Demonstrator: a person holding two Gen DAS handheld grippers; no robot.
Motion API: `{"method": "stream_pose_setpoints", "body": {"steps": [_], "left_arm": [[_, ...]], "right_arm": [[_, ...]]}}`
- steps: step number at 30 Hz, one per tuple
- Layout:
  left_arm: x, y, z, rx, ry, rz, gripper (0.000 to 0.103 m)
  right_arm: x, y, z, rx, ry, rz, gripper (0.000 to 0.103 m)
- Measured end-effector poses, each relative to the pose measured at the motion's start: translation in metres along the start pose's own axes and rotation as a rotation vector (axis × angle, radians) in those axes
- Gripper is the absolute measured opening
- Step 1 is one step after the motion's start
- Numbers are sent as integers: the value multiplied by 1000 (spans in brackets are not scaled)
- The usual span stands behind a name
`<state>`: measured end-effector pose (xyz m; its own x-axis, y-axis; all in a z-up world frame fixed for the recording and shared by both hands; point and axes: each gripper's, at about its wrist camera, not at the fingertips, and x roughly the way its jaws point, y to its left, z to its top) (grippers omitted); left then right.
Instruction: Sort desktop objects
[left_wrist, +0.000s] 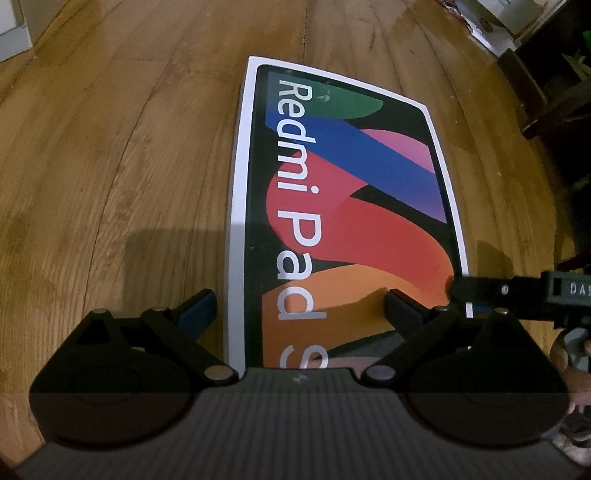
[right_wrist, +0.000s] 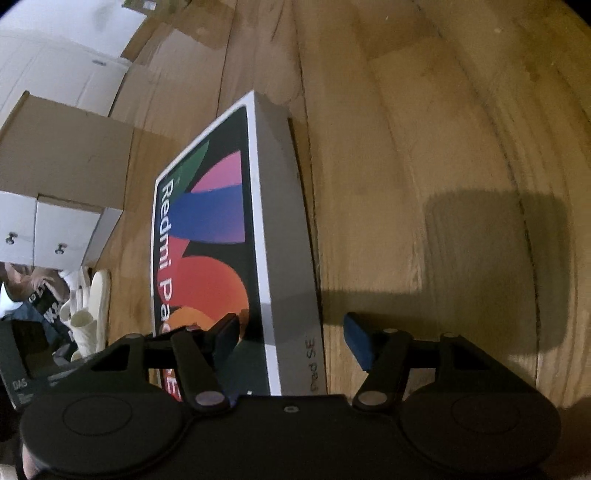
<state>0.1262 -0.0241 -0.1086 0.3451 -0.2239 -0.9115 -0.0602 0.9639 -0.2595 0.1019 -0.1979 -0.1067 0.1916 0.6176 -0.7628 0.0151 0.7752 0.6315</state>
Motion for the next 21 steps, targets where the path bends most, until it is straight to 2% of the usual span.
{"method": "stream_pose_setpoints", "body": {"steps": [3,7,9,12,16,21], "left_arm": [[-12,-6,1,13,-65,27,99],[-35,-16,-1,23,-137,57,99],[-47,-24,-2,47,-172,82,99],[-68,-42,-9,105,-229,108,99],[-90,-66,-20,198,-273,72,99],[-94,-79,-33,200,-270,76,99]], "right_arm": [[-6,-1,1,23,-50,5,69],[-31,2,-11,76,-165,94,69],[-46,6,-26,58,-228,115,69],[-62,20,-47,-30,-287,100,69],[-77,32,-68,-142,-315,65,70],[-89,40,-80,-230,-336,-35,74]]}}
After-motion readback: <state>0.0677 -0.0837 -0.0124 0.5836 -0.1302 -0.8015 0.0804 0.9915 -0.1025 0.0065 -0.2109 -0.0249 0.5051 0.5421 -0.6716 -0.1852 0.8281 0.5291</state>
